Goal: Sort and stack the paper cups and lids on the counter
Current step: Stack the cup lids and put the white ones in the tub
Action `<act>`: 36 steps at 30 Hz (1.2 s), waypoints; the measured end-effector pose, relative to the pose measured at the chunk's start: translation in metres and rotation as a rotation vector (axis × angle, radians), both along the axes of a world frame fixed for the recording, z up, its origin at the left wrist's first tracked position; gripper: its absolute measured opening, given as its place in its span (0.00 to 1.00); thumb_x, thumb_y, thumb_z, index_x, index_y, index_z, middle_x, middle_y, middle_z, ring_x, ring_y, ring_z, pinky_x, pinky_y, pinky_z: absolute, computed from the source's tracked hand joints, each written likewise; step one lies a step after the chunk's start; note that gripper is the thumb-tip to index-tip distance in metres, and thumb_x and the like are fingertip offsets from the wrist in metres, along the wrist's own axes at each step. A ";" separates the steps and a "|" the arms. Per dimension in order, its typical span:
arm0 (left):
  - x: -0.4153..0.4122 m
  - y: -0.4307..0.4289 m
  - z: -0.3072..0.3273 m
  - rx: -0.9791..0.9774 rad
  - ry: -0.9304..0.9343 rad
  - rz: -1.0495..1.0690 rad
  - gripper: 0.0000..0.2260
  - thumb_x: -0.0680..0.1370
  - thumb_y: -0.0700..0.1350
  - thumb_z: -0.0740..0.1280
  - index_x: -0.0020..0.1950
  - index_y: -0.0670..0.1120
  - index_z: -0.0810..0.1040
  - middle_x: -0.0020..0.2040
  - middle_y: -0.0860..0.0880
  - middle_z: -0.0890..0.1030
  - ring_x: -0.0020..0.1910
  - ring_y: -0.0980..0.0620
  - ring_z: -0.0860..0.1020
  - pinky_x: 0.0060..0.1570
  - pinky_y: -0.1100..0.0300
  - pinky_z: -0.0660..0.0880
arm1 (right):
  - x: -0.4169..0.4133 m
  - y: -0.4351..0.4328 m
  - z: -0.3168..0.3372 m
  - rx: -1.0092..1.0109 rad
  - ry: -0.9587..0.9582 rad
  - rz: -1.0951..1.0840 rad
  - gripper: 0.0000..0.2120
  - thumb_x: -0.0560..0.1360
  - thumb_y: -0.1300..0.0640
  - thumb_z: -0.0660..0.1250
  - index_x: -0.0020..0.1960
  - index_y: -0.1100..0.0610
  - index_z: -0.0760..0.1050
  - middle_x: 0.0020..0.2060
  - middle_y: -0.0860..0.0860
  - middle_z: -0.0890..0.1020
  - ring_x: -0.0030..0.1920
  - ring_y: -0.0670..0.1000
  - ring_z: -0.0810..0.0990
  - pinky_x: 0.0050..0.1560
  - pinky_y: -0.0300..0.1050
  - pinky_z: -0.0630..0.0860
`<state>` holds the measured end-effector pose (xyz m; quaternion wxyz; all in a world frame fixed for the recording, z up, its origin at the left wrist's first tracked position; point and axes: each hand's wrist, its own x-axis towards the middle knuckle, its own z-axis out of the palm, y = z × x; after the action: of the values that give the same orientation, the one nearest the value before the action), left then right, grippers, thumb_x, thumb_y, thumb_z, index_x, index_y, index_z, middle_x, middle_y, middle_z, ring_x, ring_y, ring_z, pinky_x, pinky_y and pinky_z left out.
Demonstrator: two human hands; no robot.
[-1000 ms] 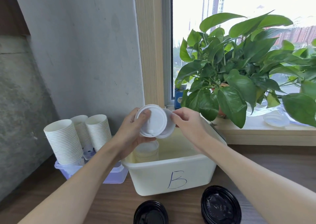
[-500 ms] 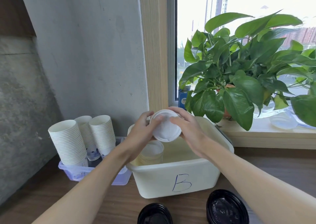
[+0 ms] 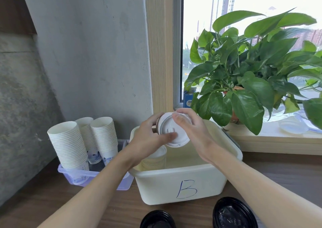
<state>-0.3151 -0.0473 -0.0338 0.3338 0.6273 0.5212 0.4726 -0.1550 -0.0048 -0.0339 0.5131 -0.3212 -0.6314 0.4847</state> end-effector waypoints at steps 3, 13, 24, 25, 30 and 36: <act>0.002 0.001 -0.001 0.033 0.098 0.043 0.32 0.73 0.46 0.79 0.74 0.54 0.72 0.63 0.52 0.81 0.60 0.52 0.80 0.64 0.51 0.77 | 0.001 0.000 0.001 0.012 0.008 0.010 0.26 0.65 0.36 0.68 0.58 0.49 0.76 0.53 0.41 0.80 0.48 0.29 0.76 0.42 0.20 0.68; 0.003 -0.002 -0.001 0.105 0.132 -0.019 0.28 0.73 0.44 0.79 0.72 0.51 0.75 0.59 0.53 0.83 0.57 0.54 0.81 0.58 0.62 0.77 | -0.001 0.003 -0.001 0.151 -0.036 -0.100 0.14 0.68 0.40 0.70 0.46 0.50 0.79 0.42 0.43 0.83 0.42 0.34 0.78 0.41 0.24 0.70; 0.006 0.002 -0.003 0.063 0.022 -0.060 0.33 0.74 0.41 0.77 0.71 0.58 0.64 0.61 0.56 0.79 0.54 0.63 0.80 0.48 0.71 0.76 | 0.002 0.004 0.000 0.177 0.041 -0.093 0.15 0.69 0.41 0.69 0.50 0.49 0.78 0.41 0.38 0.82 0.45 0.34 0.79 0.45 0.26 0.71; 0.006 0.002 -0.004 0.067 0.018 -0.051 0.32 0.74 0.40 0.77 0.70 0.58 0.65 0.60 0.56 0.79 0.52 0.65 0.80 0.47 0.72 0.75 | 0.003 0.003 0.000 0.179 0.021 -0.067 0.16 0.68 0.42 0.69 0.51 0.50 0.77 0.42 0.38 0.83 0.46 0.34 0.79 0.45 0.25 0.71; 0.004 0.003 -0.005 0.060 0.066 -0.061 0.36 0.73 0.38 0.77 0.77 0.53 0.64 0.60 0.59 0.77 0.51 0.70 0.78 0.44 0.75 0.74 | 0.007 0.003 -0.002 0.210 -0.129 0.005 0.23 0.66 0.42 0.72 0.58 0.51 0.76 0.54 0.43 0.81 0.54 0.37 0.78 0.52 0.28 0.72; 0.005 0.004 -0.007 0.089 0.062 -0.036 0.37 0.73 0.40 0.78 0.78 0.54 0.66 0.66 0.55 0.77 0.58 0.57 0.80 0.47 0.72 0.76 | 0.008 0.002 0.002 0.205 -0.088 -0.042 0.22 0.65 0.43 0.76 0.55 0.51 0.79 0.50 0.43 0.83 0.51 0.39 0.80 0.49 0.31 0.74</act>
<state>-0.3097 -0.0429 -0.0403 0.2976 0.6654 0.4983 0.4695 -0.1473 -0.0026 -0.0322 0.5252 -0.3013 -0.6925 0.3922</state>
